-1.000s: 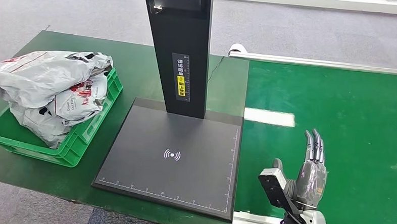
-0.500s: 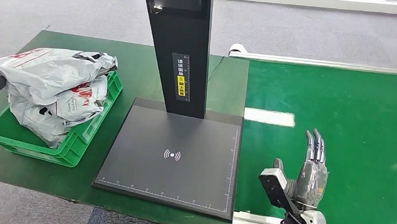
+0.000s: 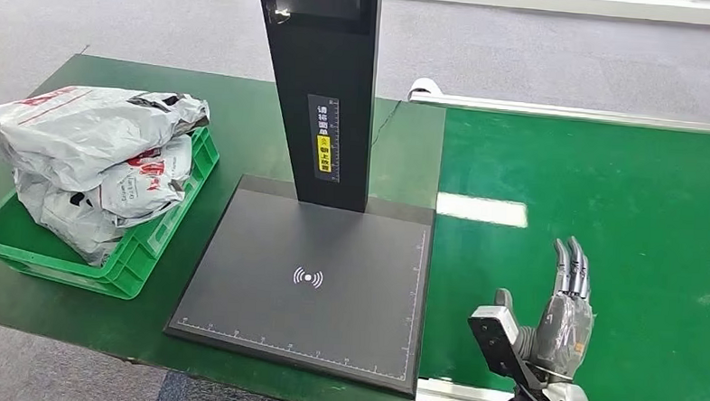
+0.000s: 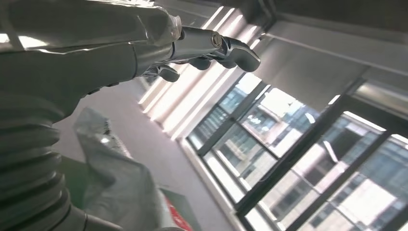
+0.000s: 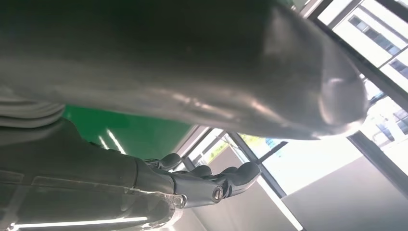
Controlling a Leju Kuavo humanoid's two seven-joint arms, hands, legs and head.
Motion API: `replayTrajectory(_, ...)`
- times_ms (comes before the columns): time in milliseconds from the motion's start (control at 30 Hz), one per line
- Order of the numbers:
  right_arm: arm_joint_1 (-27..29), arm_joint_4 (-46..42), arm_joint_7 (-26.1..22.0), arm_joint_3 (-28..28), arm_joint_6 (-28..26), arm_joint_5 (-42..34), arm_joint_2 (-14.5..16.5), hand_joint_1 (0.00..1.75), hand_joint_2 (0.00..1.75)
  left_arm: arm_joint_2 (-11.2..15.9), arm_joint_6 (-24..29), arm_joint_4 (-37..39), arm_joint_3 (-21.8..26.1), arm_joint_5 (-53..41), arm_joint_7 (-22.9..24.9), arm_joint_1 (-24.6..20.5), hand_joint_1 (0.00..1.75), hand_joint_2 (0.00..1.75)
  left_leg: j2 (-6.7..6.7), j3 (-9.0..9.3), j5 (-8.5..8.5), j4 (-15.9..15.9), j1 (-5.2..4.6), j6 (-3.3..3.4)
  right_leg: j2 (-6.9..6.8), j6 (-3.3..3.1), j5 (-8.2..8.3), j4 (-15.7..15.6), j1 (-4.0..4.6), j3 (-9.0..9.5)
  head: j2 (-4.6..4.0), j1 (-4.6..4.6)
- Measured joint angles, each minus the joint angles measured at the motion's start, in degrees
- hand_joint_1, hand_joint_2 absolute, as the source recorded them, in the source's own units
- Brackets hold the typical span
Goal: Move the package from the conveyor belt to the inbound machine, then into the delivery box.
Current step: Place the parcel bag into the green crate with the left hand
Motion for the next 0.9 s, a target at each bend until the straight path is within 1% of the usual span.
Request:
replayTrajectory(167,0.6,-0.9,-0.2,-0.7,-0.6,0.3,0.0,0.0,0.0,-1.7,-1.0,-13.5,-2.0,-3.4,1.7,5.5,0.0,1.75,0.0,-0.01,-0.01,0.0,0.0,0.0,0.0,0.0,0.0,0.0,0.0,0.01,0.0,0.0)
replayTrajectory(233,0.8,-1.2,-0.3,-1.0,-0.8,0.2,0.0,0.0,0.0,-2.3,-2.2,-17.9,-2.6,-3.8,2.2,7.2,0.0,1.75,0.0,-0.01,-0.01,0.0,0.0,0.0,0.0,0.0,0.0,0.0,0.0,0.01,0.0,-0.01)
replayTrajectory(300,1.1,-1.3,-0.3,-1.4,-1.0,0.1,0.0,0.0,0.0,-3.0,-4.6,-21.6,-3.0,-1.9,1.7,8.5,0.0,1.75,0.0,-0.01,-0.01,0.0,0.0,0.0,0.0,0.0,0.0,0.0,0.0,0.01,0.0,0.0)
replayTrajectory(400,1.3,-1.5,-0.7,-1.7,-1.1,-0.1,0.0,0.0,0.0,-4.1,-10.0,-27.3,-3.4,3.4,-0.3,10.6,0.0,1.75,0.0,-0.01,-0.01,0.0,0.0,0.0,0.0,0.0,0.0,0.0,0.0,0.01,0.0,-0.01)
replayTrajectory(500,1.3,-1.5,-1.0,-1.9,-1.0,-0.3,0.0,0.0,0.0,-5.9,-15.2,-33.3,-5.0,7.6,-1.8,12.9,0.0,1.75,-0.01,-0.01,-0.01,0.0,-0.01,0.0,-0.01,0.0,0.0,0.0,-0.02,0.01,0.0,0.0)
replayTrajectory(567,1.0,-1.5,-1.1,-1.9,-0.6,-0.4,0.1,0.0,0.0,-7.8,-17.2,-36.8,-6.9,9.0,-2.4,14.6,0.0,1.75,-0.02,-0.01,-0.02,0.0,-0.03,0.0,-0.01,0.0,0.0,0.0,-0.05,0.03,0.0,0.0)
replayTrajectory(633,0.6,-1.5,-1.1,-1.9,0.1,-0.4,0.2,0.0,0.0,-10.1,-17.9,-39.6,-9.6,8.9,-3.1,16.6,0.0,1.75,-0.02,0.0,-0.02,0.0,-0.05,0.01,-0.01,0.01,0.0,0.0,-0.09,0.04,0.0,0.0)
replayTrajectory(700,0.1,-1.5,-1.2,-1.9,0.8,-0.7,0.4,0.0,0.0,-12.6,-17.0,-41.3,-13.1,7.1,-3.5,18.7,0.0,1.75,-0.04,0.01,-0.03,0.0,-0.07,0.01,-0.02,0.01,0.01,0.0,-0.12,0.06,0.0,-0.01)
replayTrajectory(767,-0.4,-1.3,-1.5,-1.8,1.8,-1.4,0.5,0.0,0.0,-15.2,-15.0,-41.9,-17.1,3.7,-3.8,20.9,0.0,1.75,-0.06,0.02,-0.03,0.0,-0.08,0.01,-0.03,0.02,0.01,0.0,-0.13,0.09,0.0,-0.01)
replayTrajectory(900,-1.2,-0.1,-2.2,-1.5,4.5,-4.2,0.6,0.0,0.0,-19.8,-12.6,-39.9,-24.9,-0.9,-4.1,23.7,0.0,1.75,-0.07,0.02,-0.03,0.0,-0.08,0.02,-0.04,0.02,0.01,0.0,-0.13,0.11,0.0,-0.01)
